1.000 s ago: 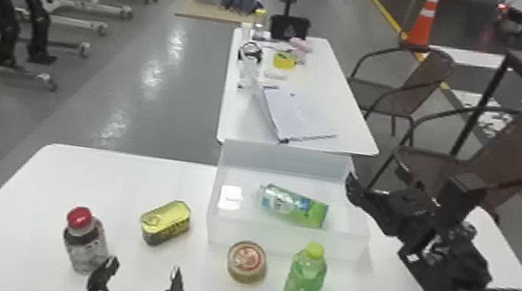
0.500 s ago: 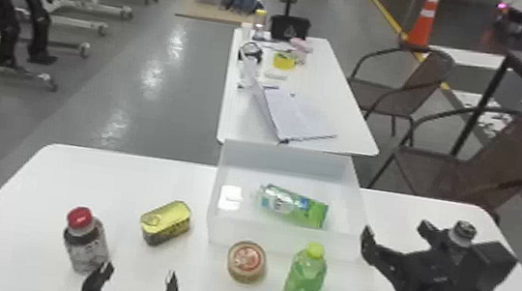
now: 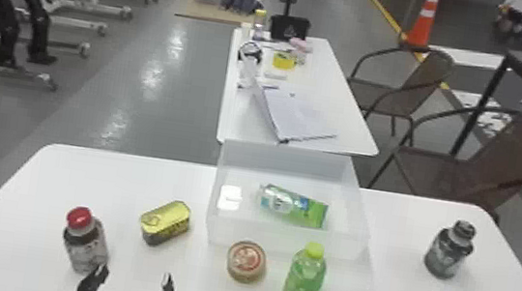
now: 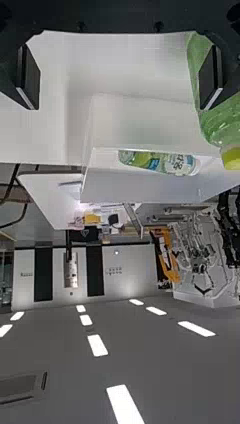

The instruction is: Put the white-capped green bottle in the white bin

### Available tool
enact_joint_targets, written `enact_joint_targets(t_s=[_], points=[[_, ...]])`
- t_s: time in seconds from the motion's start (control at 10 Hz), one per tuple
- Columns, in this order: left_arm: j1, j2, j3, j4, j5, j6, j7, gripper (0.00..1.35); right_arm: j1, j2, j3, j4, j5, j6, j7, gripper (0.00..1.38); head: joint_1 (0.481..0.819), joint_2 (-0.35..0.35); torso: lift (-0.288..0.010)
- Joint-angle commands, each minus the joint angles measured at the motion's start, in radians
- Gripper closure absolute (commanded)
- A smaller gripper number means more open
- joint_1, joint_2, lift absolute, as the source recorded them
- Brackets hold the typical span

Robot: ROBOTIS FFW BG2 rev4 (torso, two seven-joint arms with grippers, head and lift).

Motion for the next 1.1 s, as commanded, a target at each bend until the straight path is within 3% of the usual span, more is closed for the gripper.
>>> enact_joint_targets(t_s=[0.0, 0.2, 0.3, 1.0], points=[[0.006, 0.002, 0.005, -0.007, -0.003, 0.000, 0.004, 0.18, 0.079, 0.017, -0.023, -0.065, 0.009, 0.020, 0.000, 0.10, 0.549, 0.000, -0.100], [0.019, -0.012, 0.020, -0.018, -0.018, 0.006, 0.005, 0.18, 0.149, 0.040, -0.029, -0.110, 0.012, 0.023, -0.069, 0.10, 0.549, 0.000, -0.100], [0.023, -0.012, 0.024, -0.021, -0.023, 0.009, 0.005, 0.18, 0.146, 0.049, -0.028, -0.099, 0.021, 0.021, -0.067, 0.10, 0.549, 0.000, -0.100], [0.022, -0.012, 0.024, -0.021, -0.024, 0.014, 0.005, 0.18, 0.138, 0.052, -0.028, -0.093, 0.027, 0.021, -0.063, 0.10, 0.549, 0.000, -0.100]])
